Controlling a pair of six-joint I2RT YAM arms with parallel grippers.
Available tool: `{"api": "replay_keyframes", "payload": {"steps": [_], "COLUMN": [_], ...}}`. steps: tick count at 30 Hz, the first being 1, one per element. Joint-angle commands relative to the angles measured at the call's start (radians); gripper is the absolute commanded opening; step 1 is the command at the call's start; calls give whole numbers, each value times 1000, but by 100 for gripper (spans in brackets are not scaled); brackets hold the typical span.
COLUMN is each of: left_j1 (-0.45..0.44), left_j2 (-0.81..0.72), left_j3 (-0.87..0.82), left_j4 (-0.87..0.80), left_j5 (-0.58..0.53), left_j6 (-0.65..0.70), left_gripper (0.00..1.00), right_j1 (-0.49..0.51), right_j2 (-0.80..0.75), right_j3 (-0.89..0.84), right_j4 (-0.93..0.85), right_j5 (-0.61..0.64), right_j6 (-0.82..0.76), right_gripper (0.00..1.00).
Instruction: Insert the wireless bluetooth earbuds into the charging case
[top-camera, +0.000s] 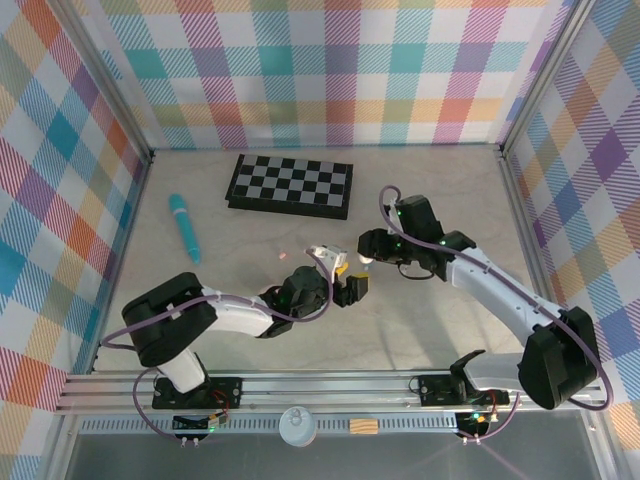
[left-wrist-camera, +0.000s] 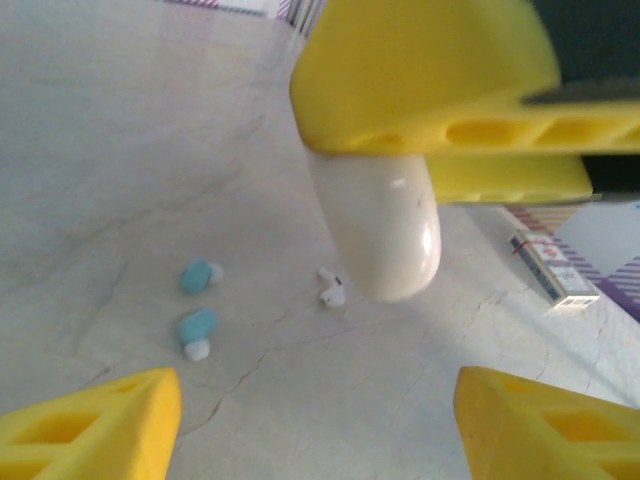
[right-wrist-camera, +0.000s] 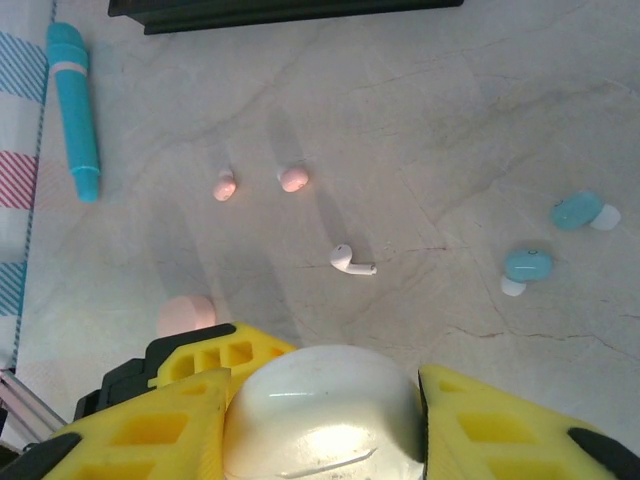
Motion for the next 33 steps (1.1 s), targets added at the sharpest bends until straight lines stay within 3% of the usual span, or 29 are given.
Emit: {"api": "replay_keyframes", "payload": {"steps": [1,8,21,28,33], "left_j1": [3,25,48,67,101], "left_j2": [31,109,102,102,96], "left_j3": [42,89,67,65,41], "left_j4": [166,262,287,309,323], "left_j5": [18,35,97,138,186], "left_j6": [-28,-69,-89,-109,-125], "left_gripper": [68,57,14,10,10], "right_j1": [-5,-5,-6,-7,-9], "right_j2": [-28,-49,-62,-47,-77], "right_j3": [-18,-31,-14,-11,11], "right_j4": [33,35,18,43,12], "right_j5": [-30,-41,-30,-46,-13], "right_j6": [32,26,12,16,-29], "right_gripper": [38,38,39,40,54]}}
